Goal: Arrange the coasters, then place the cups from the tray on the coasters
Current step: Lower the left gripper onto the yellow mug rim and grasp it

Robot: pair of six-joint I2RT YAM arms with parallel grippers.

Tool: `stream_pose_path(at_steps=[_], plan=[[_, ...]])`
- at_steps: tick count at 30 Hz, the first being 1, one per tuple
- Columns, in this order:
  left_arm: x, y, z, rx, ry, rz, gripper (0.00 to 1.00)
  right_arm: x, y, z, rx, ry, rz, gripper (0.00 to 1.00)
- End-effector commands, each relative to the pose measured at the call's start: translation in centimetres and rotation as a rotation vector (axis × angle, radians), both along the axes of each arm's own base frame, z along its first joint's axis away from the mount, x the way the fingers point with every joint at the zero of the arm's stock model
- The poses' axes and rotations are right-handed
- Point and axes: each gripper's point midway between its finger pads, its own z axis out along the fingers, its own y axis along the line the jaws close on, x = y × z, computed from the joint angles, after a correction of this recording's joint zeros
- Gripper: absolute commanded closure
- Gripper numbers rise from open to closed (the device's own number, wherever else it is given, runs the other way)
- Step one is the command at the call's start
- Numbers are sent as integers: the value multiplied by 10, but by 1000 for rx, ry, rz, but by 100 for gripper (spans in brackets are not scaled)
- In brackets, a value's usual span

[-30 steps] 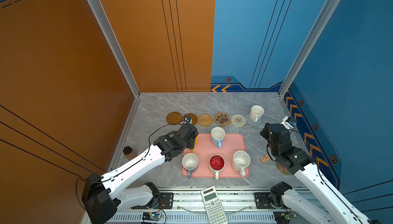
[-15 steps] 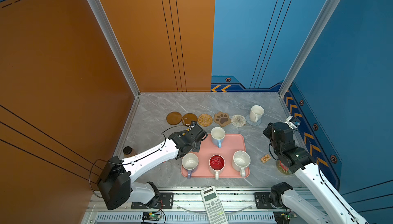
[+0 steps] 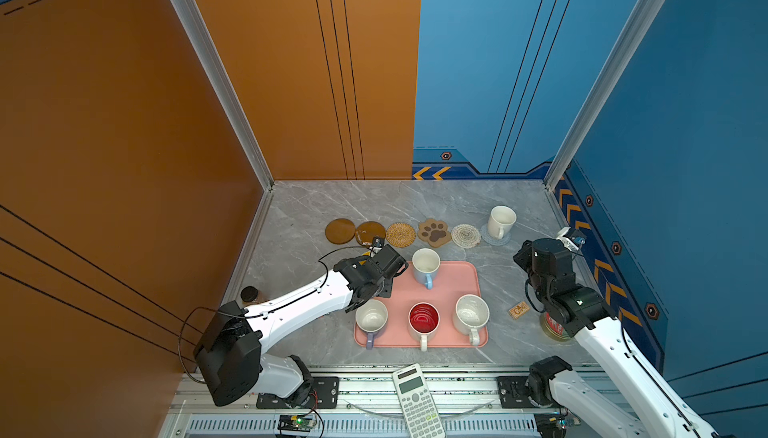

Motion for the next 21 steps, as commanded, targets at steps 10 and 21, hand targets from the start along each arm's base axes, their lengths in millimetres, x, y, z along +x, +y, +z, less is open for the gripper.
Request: stream_pose_path(at_steps=[10, 21], plan=[[1, 2, -20, 63, 46, 33, 56, -5, -6, -8, 2, 34, -15, 73], [8, 6, -33, 85, 61, 58, 60, -6, -10, -11, 9, 38, -31, 72]])
